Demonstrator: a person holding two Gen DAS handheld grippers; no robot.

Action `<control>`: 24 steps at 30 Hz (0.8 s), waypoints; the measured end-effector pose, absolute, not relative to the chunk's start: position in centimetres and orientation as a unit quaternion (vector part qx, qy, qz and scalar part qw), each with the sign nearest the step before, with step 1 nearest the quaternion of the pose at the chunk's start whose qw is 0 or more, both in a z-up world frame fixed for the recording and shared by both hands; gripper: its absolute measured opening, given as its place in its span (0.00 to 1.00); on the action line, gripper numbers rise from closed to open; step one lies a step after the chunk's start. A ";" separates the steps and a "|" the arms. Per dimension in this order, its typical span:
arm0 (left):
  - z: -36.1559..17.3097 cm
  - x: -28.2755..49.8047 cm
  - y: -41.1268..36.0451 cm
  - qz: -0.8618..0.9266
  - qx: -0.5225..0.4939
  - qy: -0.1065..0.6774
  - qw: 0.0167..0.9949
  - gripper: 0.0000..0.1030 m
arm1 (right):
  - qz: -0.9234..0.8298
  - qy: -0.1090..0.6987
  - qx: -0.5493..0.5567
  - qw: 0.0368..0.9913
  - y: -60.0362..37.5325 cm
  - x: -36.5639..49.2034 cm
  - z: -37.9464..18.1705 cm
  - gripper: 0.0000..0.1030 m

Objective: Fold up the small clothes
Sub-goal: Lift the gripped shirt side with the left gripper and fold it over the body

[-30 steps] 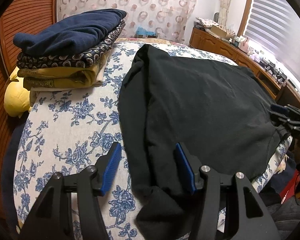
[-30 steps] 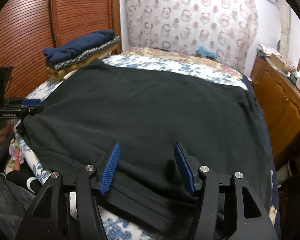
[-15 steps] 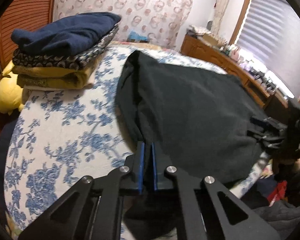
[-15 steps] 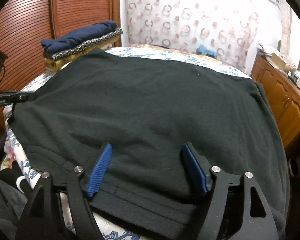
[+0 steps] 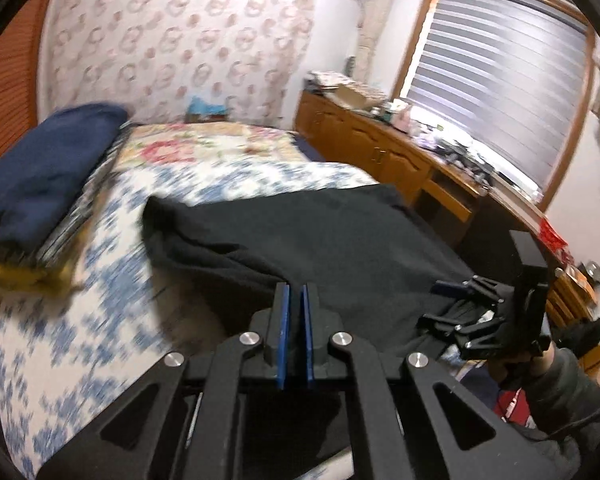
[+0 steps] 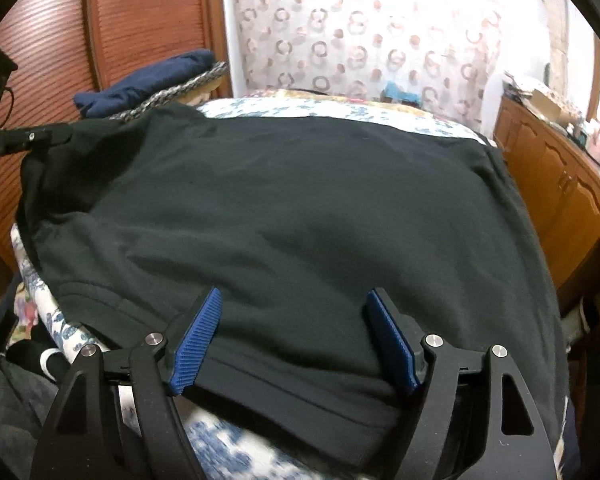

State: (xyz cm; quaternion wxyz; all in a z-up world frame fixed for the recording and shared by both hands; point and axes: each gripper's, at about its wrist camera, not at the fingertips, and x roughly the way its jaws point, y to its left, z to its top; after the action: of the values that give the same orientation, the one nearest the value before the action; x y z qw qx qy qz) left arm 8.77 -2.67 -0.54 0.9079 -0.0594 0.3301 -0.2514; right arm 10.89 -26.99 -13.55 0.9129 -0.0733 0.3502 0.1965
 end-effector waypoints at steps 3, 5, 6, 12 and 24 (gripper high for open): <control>1.2 10.0 -6.0 -0.282 -0.037 0.324 0.902 0.03 | 0.197 0.343 -0.047 0.917 -29.1 10.4 -13.1 0.74; 2.1 10.8 -8.0 -0.300 -0.027 0.322 0.898 0.03 | 0.192 0.338 -0.032 0.921 -30.7 10.1 -12.7 0.74; 2.6 11.2 -8.9 -0.307 -0.021 0.321 0.896 0.03 | 0.187 0.336 -0.029 0.923 -31.4 9.9 -12.5 0.74; 5.0 13.9 -15.2 -0.354 0.007 0.313 0.881 0.03 | 0.159 0.324 -0.010 0.932 -35.4 8.7 -11.9 0.73; 7.3 15.2 -26.6 -0.409 0.073 0.313 0.854 0.03 | 0.131 0.307 0.030 0.942 -41.2 6.4 -11.5 0.71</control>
State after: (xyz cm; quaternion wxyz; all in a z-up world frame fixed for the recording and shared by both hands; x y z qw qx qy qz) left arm 15.21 -26.59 7.35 0.8541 0.0726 0.3132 -0.4089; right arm 6.35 -41.18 -11.54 0.9420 0.0296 0.3075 0.1315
